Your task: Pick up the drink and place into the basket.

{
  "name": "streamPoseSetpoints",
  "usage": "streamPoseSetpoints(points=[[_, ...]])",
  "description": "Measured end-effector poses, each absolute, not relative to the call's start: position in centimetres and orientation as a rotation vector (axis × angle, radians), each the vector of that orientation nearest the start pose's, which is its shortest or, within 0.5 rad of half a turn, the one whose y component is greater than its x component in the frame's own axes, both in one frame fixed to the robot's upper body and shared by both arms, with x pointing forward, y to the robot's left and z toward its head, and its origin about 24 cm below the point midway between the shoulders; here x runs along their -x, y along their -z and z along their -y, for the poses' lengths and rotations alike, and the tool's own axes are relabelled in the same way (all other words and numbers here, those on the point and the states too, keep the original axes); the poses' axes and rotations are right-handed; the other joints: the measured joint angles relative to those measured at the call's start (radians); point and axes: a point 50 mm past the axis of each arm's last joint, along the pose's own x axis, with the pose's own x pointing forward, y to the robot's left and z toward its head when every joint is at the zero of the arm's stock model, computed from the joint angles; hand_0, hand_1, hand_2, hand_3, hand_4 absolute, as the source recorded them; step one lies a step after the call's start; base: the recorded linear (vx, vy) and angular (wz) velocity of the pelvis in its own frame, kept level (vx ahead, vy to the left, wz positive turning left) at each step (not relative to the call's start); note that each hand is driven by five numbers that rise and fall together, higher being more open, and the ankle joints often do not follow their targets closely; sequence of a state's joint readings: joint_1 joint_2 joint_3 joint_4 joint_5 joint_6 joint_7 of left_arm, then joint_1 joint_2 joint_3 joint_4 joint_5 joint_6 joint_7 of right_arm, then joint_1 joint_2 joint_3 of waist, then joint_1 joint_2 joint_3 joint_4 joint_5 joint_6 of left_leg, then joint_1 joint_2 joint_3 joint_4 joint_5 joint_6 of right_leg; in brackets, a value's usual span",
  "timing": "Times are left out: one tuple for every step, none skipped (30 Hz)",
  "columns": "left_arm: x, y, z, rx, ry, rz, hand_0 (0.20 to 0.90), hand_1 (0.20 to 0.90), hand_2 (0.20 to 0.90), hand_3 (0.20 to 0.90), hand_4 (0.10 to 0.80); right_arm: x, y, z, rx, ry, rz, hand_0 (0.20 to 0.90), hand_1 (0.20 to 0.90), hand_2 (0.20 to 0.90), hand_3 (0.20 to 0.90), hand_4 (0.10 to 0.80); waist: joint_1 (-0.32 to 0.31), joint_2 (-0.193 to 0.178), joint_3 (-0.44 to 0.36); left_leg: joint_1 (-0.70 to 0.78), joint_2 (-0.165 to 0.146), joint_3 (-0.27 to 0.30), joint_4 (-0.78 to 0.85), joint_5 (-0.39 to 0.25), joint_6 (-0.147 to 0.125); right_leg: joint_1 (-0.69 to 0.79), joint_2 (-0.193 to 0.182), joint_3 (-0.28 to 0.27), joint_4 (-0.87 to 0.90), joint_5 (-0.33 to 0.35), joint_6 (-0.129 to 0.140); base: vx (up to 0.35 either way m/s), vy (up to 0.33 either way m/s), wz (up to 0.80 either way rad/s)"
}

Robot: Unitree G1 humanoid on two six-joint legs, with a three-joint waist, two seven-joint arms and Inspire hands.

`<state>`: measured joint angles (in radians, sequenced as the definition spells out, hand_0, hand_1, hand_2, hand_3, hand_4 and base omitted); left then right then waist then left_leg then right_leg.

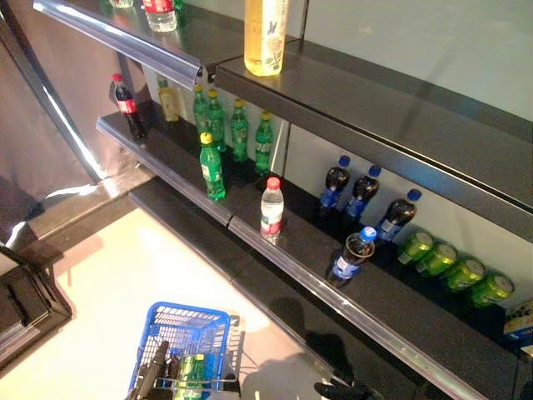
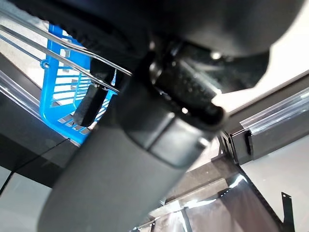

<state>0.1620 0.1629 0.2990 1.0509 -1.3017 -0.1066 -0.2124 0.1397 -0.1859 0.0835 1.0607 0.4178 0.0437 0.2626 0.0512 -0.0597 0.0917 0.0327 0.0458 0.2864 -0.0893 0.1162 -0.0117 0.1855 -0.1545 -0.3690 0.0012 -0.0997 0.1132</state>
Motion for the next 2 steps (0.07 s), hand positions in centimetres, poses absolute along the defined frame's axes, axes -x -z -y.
streamPoseSetpoints(points=[[-6.07, 15.09, -25.98, 1.098, -0.977, -0.533, 0.3, 0.3, 0.3, 0.2, 0.1, -6.48, 16.49, 20.1, -0.334, 0.07, -1.174, 0.9, 0.9, 0.9, 0.9, 0.8, 0.0, 0.002, -0.011, 0.0, 0.0, 0.004, -0.002, -0.001, 0.0, -0.002, 0.0, 0.005, -0.002, 0.001, -0.001, -0.014, -0.004, -0.12], [-5.89, 15.17, -25.96, 1.095, -0.987, -0.539, 0.3, 0.3, 0.3, 0.2, 0.1, -6.33, 16.56, 20.06, -0.33, 0.073, -1.177, 0.9, 0.9, 0.9, 0.9, 0.8, 0.0, 0.002, -0.02, 0.0, 0.0, 0.006, -0.002, -0.002, -0.001, -0.003, 0.0, 0.008, -0.002, 0.001, 0.0, -0.013, -0.002, -0.08]])
